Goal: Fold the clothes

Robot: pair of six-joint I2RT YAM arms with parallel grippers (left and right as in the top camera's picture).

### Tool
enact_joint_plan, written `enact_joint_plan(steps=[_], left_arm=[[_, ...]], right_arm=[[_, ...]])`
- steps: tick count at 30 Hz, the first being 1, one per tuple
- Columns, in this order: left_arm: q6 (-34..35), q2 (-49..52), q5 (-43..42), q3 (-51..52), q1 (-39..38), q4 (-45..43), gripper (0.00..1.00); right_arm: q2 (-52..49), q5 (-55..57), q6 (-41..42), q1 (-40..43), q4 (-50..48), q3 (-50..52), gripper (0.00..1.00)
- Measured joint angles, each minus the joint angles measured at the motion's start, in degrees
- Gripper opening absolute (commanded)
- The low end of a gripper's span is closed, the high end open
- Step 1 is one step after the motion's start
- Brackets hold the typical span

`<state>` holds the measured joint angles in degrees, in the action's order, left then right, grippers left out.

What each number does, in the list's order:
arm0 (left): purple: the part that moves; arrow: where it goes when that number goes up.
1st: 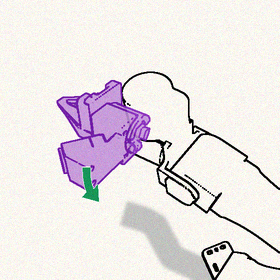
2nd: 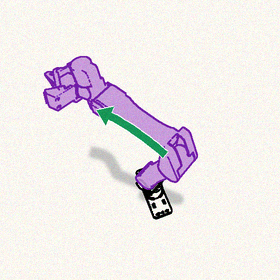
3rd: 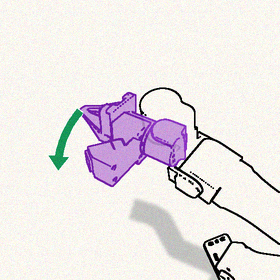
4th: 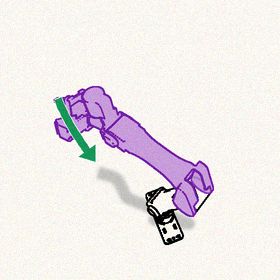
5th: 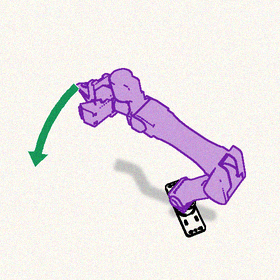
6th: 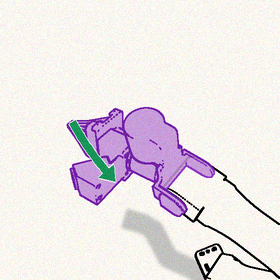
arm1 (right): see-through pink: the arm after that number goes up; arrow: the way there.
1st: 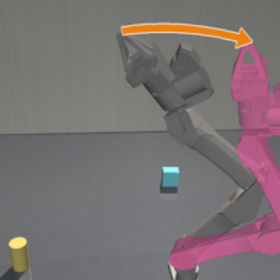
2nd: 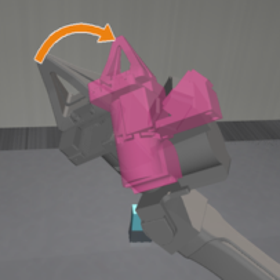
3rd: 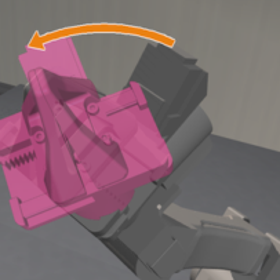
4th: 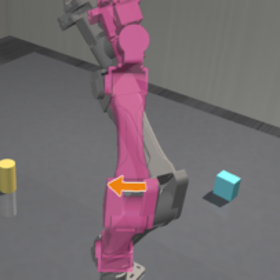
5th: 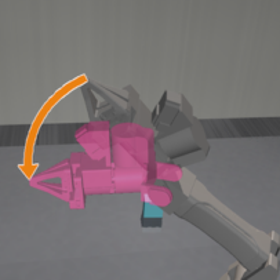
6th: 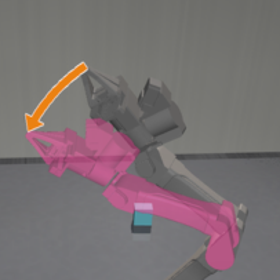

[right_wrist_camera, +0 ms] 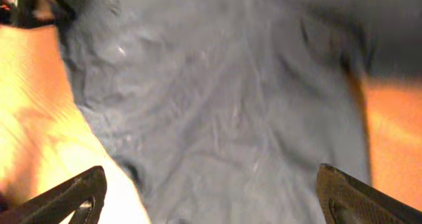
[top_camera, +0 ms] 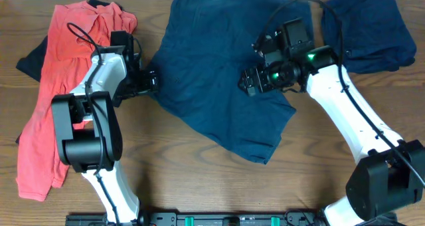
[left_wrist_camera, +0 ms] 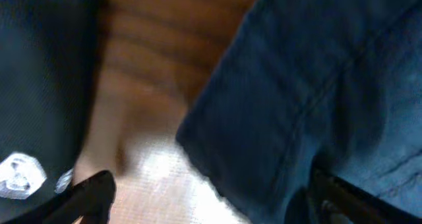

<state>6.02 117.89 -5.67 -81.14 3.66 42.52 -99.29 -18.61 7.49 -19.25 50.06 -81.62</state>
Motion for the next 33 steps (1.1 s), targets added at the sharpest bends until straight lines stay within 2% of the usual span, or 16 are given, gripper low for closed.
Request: enact_joint_plan(steps=[3,4,5,7,8,10,11,13,15,18,20,24,29,33], left_arm=[[4.17,0.22,-0.37,0.0,0.0,-2.32,0.87],[5.95,0.22,-0.39,0.0,-0.02,-2.82,0.82],[7.8,0.22,-0.39,0.0,-0.02,-3.04,0.75],[10.82,0.22,-0.44,0.0,-0.02,-2.89,0.57],[11.91,0.22,-0.63,0.0,-0.02,-2.69,0.43],[13.68,0.22,-0.94,0.0,-0.09,-2.14,0.13],[14.21,0.22,-1.14,0.0,-0.15,-1.81,0.06],[15.26,0.22,-1.33,0.0,-0.33,-0.66,0.06],[15.58,0.22,-1.42,0.0,-0.35,0.85,0.06],[16.26,0.22,-1.46,-0.07,-0.35,4.7,0.06],[16.59,0.22,-1.46,-0.07,-0.35,8.17,0.06],[17.86,0.22,-1.44,-0.07,-0.35,13.33,0.06],[21.49,0.15,-0.42,-0.07,-0.35,16.72,0.06],[23.08,-1.55,0.11,-0.02,-0.37,17.53,0.06]], right_arm=[[-0.13,4.2,7.96,-0.31,4.0,0.15,0.99],[-0.15,5.27,9.99,-0.33,4.92,0.15,0.99],[-0.13,6.45,12.09,-0.35,5.88,0.15,0.95],[-0.15,7.87,15.21,-0.39,6.95,0.15,0.9],[-0.15,8.35,17.14,-0.39,7.61,0.15,0.82],[-0.15,9.01,19.37,-0.46,8.31,0.15,0.73],[-0.15,9.27,20.57,-0.48,8.66,0.15,0.64],[-0.15,9.68,22.71,-0.55,9.25,0.15,0.5],[-0.15,9.9,24.13,-0.55,10.03,0.15,0.41],[-0.15,10.25,25.38,-0.55,12.13,0.2,0.12],[-0.15,10.38,26.12,-0.55,14.16,0.28,0.06],[-0.15,10.49,26.82,-0.57,18.25,0.9,0.07],[-0.15,10.51,28.02,-0.76,21.88,3.13,0.23],[-0.15,10.54,28.28,-1.68,23.85,5.75,0.28]])
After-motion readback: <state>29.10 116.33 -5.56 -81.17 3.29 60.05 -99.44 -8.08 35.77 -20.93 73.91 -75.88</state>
